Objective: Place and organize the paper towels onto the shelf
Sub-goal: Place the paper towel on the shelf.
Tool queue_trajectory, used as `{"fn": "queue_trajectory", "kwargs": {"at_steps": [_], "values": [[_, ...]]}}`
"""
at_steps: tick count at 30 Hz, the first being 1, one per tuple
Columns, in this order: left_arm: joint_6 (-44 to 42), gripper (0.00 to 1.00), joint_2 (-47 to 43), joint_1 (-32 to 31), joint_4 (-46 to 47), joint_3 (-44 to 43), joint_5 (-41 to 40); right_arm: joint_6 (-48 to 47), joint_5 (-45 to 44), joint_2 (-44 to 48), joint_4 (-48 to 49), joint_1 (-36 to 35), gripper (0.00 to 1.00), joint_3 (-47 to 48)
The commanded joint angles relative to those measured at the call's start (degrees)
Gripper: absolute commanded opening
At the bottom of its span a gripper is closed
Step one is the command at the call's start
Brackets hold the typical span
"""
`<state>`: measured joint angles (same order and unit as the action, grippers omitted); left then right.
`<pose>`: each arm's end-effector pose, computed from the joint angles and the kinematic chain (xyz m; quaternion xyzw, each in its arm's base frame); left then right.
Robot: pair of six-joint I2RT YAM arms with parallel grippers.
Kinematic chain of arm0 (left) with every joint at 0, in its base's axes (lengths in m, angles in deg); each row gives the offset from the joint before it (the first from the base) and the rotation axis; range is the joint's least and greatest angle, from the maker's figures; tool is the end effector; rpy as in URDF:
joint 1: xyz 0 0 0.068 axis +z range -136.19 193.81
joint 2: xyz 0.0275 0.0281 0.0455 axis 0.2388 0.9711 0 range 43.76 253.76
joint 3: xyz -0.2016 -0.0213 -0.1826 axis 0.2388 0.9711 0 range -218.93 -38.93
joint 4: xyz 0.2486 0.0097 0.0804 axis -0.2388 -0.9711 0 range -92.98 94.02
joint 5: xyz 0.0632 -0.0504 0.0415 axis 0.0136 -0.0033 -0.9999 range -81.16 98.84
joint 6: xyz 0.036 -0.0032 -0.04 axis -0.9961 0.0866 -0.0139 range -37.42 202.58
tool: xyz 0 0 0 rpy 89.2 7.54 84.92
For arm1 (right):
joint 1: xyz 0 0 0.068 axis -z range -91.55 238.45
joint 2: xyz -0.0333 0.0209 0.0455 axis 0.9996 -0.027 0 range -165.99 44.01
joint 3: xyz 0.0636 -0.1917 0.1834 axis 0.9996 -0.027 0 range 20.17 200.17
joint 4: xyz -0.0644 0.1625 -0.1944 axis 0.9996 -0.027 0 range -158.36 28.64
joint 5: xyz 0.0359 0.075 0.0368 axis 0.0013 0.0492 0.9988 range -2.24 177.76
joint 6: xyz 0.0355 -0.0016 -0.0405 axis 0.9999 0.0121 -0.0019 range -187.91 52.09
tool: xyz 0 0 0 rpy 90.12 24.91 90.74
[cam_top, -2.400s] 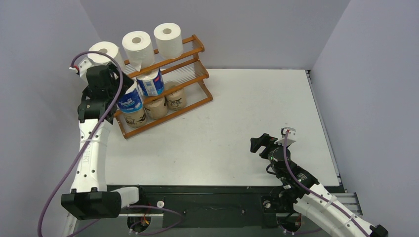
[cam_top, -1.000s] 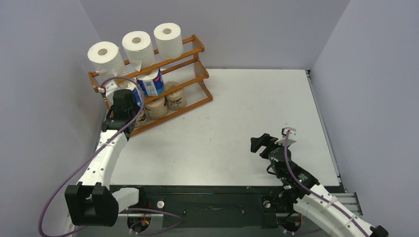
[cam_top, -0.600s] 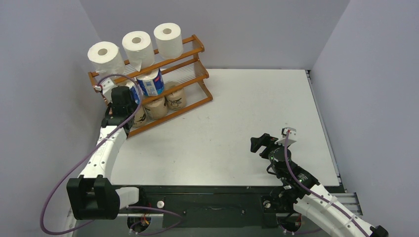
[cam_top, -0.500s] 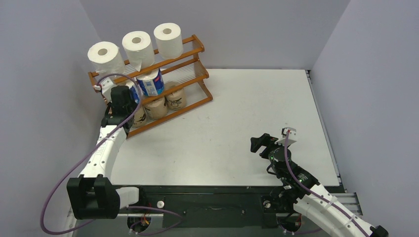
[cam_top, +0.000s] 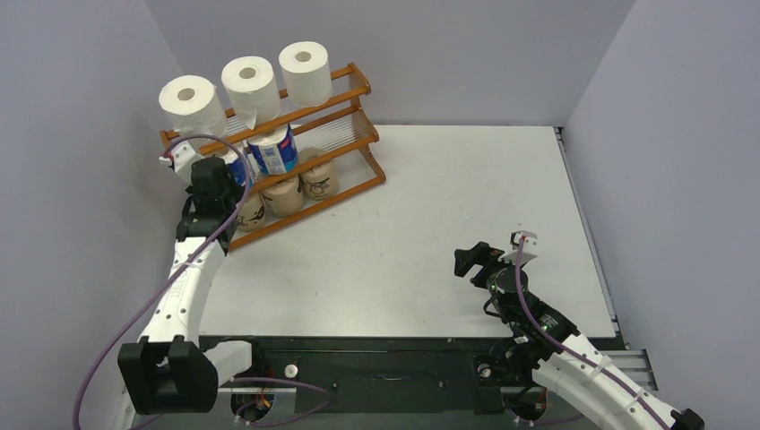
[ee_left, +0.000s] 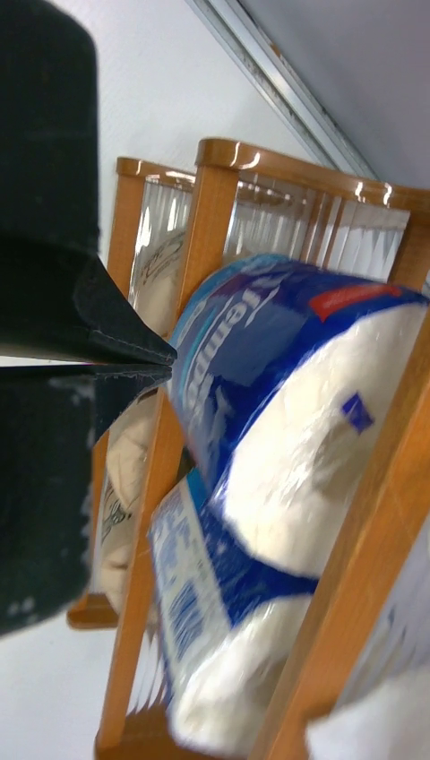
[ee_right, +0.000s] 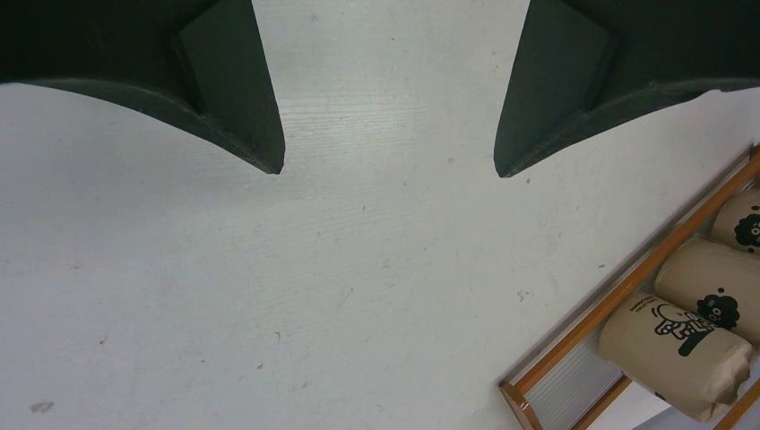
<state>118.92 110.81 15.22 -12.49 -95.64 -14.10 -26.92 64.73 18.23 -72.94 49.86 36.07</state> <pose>0.2636 0.0203 0.3234 -0.3686 0.7564 0.0076 0.5404 0.1128 0.0722 0.2063 0.1293 0.8072 0.2264 0.5296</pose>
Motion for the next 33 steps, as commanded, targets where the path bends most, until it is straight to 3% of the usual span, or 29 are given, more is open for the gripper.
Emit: {"fn": "queue_trajectory", "kwargs": {"at_steps": [1,17,33], "values": [[-0.61,0.0,-4.47,-4.17,5.12,1.99,1.92,-0.52,0.12,-0.93,2.95,0.31,0.82,-0.61],[-1.07,0.0,5.72,-8.42,15.05,1.09,2.65,-0.39,-0.25,-0.01,2.01,0.35,0.82,-0.6],[-7.85,0.0,8.97,-10.36,22.69,2.75,-6.85,-0.48,-0.43,-0.63,2.69,0.29,0.82,-0.78]]}}
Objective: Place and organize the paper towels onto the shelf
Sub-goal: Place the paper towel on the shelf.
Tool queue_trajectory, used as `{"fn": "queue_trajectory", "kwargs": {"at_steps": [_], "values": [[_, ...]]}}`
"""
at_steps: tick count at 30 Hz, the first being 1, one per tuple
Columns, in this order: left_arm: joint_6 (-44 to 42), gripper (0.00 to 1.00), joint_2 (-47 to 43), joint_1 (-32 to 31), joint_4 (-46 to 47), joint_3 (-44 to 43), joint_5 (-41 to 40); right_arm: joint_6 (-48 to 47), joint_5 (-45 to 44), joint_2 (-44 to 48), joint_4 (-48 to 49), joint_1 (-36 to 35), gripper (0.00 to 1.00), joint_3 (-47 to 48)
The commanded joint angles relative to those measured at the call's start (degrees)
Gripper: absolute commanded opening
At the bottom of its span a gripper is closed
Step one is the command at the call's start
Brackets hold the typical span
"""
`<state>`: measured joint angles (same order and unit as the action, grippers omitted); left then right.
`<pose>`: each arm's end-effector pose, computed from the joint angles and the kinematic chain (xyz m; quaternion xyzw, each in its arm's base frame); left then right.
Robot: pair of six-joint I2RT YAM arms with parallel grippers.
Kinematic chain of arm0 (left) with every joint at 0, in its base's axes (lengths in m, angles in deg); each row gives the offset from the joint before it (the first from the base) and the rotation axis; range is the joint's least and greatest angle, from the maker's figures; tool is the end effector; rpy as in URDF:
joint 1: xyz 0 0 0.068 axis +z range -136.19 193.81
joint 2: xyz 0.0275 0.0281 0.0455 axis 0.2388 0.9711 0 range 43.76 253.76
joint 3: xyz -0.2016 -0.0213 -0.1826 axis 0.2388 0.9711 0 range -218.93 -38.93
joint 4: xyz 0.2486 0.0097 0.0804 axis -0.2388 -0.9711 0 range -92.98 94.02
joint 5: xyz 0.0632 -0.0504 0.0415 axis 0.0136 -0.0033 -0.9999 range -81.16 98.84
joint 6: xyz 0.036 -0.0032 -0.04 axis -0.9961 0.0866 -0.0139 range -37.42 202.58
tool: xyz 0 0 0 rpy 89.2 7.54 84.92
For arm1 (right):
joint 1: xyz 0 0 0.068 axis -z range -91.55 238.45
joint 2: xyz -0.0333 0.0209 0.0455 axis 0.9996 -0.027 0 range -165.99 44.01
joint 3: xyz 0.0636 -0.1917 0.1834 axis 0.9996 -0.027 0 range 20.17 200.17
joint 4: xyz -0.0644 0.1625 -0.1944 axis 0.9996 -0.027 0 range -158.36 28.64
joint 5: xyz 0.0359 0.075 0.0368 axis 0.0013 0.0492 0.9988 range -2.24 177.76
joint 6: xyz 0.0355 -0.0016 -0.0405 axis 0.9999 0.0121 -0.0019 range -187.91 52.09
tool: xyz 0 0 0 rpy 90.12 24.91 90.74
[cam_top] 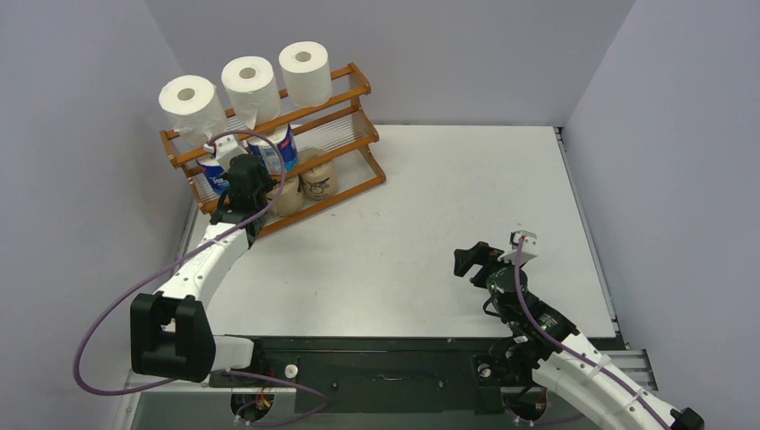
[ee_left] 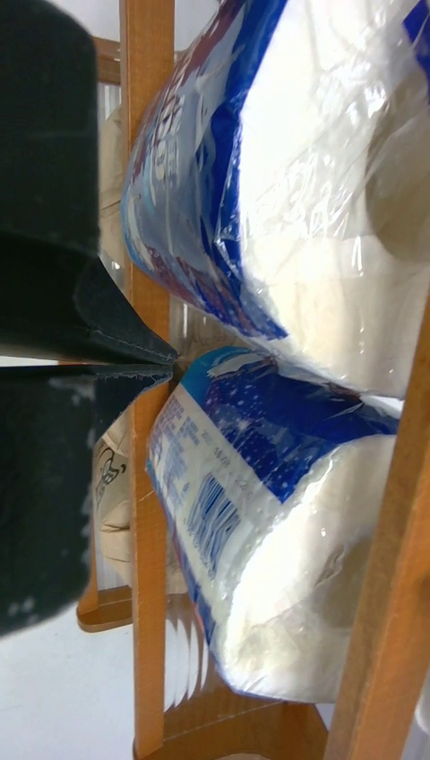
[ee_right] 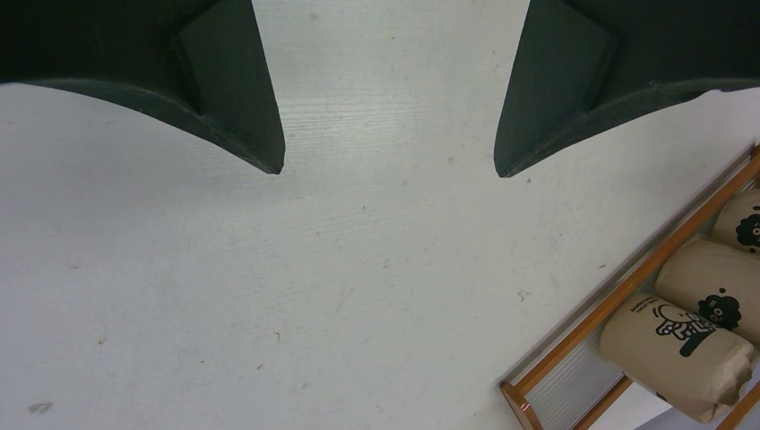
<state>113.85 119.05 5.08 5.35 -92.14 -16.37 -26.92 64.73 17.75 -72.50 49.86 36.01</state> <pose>0.3006 -0.0309 0.2947 -0.2785 0.7633 -0.0209 0.5825 0.1137 0.0729 0.2057 0.1292 0.8077 0.2258 0.5291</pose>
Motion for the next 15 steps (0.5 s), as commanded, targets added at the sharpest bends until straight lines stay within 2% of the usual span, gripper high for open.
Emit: {"fn": "queue_trajectory", "kwargs": {"at_steps": [1,15], "values": [[-3.1,0.0,0.82,-0.22,4.97,-0.66,-4.98,-0.48,-0.43,-0.16,2.21,0.29,0.82,-0.72],[-4.07,0.0,1.57,0.08,2.38,-0.54,-12.38,-0.5,-0.39,-0.19,2.11,0.34,0.82,-0.68]]}}
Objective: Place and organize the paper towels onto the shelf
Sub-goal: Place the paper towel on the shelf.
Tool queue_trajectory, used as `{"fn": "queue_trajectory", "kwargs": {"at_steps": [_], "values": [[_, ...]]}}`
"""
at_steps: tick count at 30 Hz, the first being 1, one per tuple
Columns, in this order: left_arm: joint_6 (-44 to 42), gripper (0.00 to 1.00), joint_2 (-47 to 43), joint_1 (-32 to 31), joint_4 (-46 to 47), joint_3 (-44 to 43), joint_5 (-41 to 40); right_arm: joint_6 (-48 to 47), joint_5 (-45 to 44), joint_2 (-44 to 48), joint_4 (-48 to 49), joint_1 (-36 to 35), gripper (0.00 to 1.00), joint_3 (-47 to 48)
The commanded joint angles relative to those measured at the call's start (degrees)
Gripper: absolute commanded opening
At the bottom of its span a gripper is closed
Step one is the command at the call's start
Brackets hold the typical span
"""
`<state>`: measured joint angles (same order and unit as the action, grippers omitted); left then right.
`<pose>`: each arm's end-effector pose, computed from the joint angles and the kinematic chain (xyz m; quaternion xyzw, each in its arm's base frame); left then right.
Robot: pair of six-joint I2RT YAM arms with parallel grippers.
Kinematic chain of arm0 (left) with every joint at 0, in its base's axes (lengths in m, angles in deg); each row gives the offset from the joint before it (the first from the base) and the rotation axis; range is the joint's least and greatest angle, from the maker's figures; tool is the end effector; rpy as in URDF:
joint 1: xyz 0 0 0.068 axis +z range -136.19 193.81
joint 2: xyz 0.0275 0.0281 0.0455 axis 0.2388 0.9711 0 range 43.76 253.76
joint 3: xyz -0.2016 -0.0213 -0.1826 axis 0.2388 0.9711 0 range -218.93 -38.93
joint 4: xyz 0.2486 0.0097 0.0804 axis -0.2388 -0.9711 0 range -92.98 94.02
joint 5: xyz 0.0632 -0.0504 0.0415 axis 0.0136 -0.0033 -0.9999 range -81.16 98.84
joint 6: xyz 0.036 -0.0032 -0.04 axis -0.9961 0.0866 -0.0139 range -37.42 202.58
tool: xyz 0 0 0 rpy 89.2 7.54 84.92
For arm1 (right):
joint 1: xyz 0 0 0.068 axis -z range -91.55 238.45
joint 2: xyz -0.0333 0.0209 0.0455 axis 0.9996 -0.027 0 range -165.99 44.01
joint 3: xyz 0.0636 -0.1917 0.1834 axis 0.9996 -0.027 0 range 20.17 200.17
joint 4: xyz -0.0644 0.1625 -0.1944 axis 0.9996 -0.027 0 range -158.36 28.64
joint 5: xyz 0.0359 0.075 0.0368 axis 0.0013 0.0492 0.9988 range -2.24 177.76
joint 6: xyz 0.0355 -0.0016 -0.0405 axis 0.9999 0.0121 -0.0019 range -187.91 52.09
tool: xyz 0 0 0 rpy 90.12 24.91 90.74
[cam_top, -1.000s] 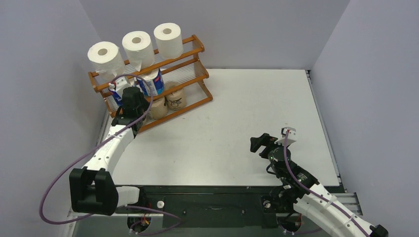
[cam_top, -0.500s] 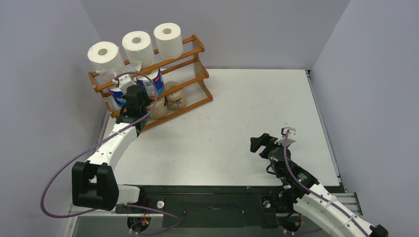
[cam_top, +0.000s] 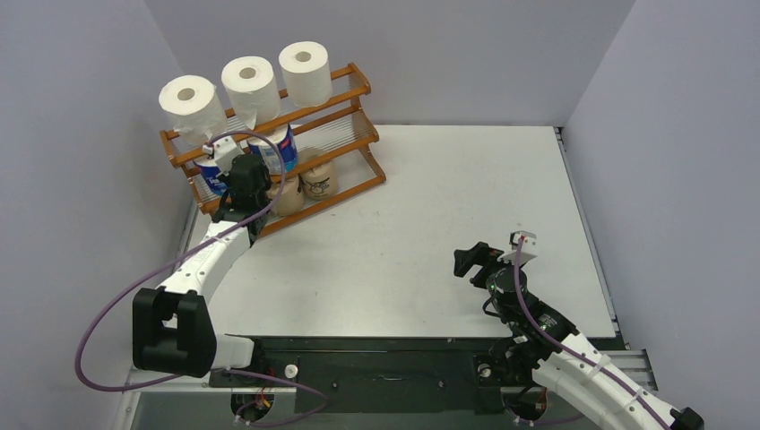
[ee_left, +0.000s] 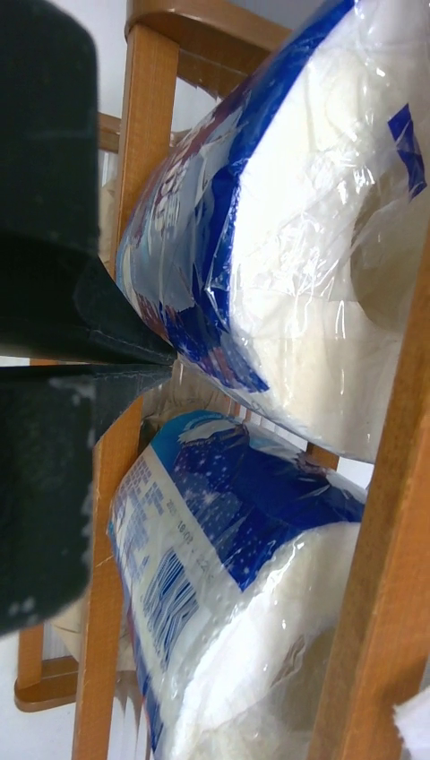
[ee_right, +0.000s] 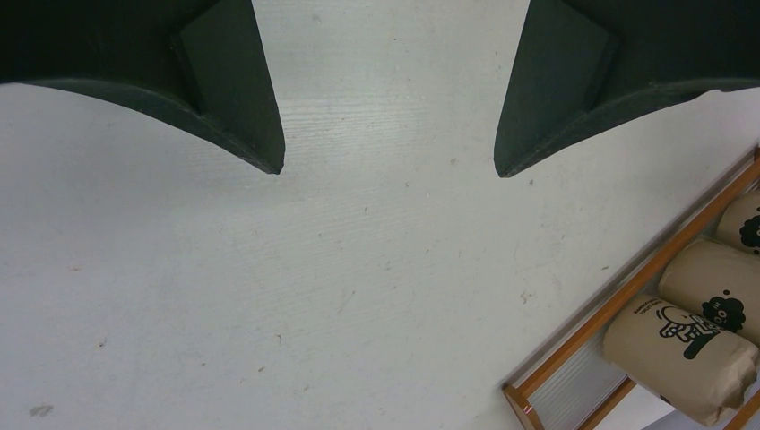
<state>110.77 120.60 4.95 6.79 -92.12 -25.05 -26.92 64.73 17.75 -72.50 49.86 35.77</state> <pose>0.3045 -0.0274 0.2903 -0.2952 0.7488 0.0552 0.5908 0.1136 0.0728 0.2043 0.1288 0.8089 0.2246 0.5279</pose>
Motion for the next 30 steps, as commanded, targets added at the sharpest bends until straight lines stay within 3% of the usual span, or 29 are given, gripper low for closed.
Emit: {"fn": "queue_trajectory", "kwargs": {"at_steps": [1,19,30], "values": [[-0.96,0.0,0.1,0.23,0.76,-0.67,-4.31,-0.53,-0.36,-0.15,2.1,0.31,0.82,-0.47],[-0.46,0.0,0.22,2.03,-0.96,-0.6,-6.36,-0.48,-0.31,-0.15,2.1,0.35,0.82,-0.52],[-0.24,0.0,1.79,3.04,0.32,-0.31,-3.68,-0.48,-0.25,-0.02,2.14,0.39,0.82,-0.55]]}}
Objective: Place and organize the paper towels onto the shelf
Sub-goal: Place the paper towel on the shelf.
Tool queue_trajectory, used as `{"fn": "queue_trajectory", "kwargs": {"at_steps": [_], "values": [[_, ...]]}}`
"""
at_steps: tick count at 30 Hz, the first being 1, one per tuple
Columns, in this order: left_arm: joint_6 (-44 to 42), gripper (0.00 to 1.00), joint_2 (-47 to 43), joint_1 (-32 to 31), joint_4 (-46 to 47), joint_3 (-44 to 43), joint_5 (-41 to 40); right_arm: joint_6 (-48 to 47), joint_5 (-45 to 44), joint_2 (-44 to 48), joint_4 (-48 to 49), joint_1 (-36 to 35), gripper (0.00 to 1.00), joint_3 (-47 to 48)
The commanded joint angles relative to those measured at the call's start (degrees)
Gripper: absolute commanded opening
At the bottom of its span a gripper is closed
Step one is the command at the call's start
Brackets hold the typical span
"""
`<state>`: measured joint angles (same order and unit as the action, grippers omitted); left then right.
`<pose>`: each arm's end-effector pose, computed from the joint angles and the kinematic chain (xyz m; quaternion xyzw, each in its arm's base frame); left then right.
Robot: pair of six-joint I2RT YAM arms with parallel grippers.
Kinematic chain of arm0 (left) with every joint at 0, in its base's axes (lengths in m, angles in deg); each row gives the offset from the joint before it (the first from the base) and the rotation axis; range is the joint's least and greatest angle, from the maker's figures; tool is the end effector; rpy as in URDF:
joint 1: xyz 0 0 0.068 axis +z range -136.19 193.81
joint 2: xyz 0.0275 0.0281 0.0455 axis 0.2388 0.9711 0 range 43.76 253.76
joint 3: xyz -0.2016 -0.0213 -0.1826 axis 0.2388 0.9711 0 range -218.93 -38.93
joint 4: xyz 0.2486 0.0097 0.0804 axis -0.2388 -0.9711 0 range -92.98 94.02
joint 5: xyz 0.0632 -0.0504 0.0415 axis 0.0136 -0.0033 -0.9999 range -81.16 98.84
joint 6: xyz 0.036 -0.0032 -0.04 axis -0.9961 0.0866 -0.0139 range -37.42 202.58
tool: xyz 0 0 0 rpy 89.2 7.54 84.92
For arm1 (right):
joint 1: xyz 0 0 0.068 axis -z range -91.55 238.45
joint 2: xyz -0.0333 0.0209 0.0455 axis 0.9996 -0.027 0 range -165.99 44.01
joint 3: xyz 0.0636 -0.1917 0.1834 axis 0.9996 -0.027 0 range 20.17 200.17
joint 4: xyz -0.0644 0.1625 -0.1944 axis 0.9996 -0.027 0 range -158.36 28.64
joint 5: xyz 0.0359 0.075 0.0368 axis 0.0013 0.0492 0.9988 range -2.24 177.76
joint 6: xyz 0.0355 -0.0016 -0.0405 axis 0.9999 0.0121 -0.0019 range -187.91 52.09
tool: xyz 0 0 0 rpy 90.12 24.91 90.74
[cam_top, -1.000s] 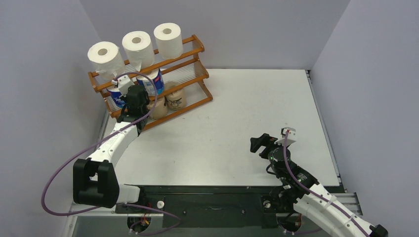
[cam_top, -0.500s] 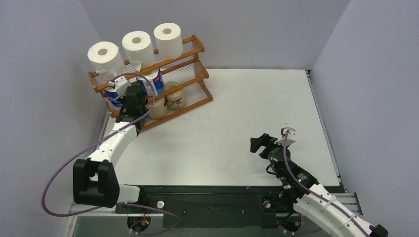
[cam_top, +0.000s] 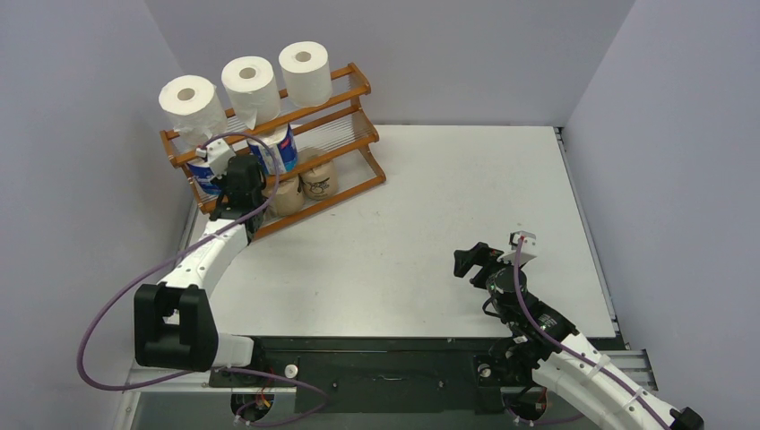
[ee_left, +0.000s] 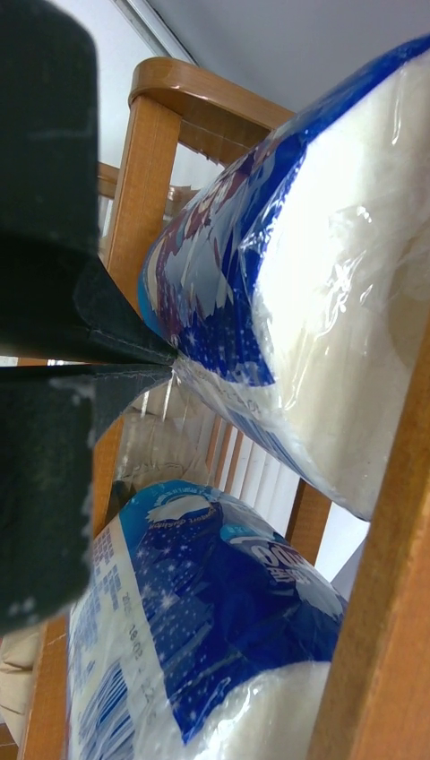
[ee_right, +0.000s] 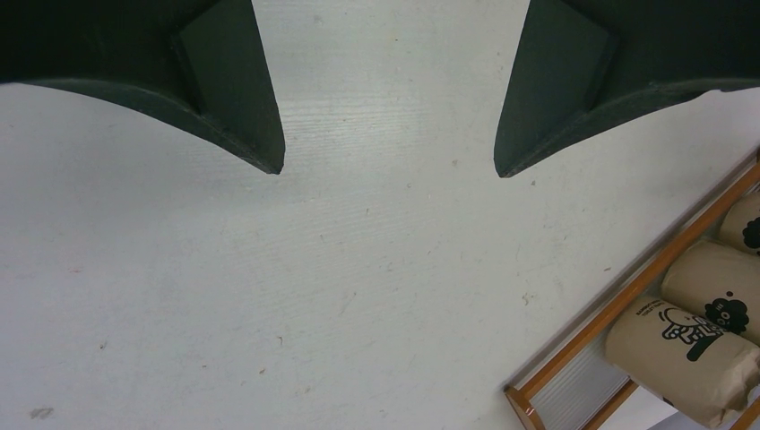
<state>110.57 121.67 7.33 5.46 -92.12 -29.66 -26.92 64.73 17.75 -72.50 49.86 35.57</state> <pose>0.3064 -0.0126 0.2834 -0.3252 0.7408 0.1092 0.5775 0.1135 0.0727 0.2030 0.1286 0.8098 0.2235 0.5270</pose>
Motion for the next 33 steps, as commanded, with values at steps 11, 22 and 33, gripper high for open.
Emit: {"fn": "queue_trajectory", "kwargs": {"at_steps": [11,22,33], "values": [[0.05,0.0,0.12,0.27,2.08,-0.38,4.1,-0.61,-0.16,-0.87,2.39,0.38,0.82,-0.12],[1.19,0.0,-10.04,-2.23,-7.62,1.36,3.46,-0.65,0.07,-1.55,3.04,0.32,0.82,-0.09],[6.46,0.0,-10.26,2.91,-14.59,-0.37,3.31,-0.77,0.64,-1.58,3.24,0.3,0.82,0.07]]}}
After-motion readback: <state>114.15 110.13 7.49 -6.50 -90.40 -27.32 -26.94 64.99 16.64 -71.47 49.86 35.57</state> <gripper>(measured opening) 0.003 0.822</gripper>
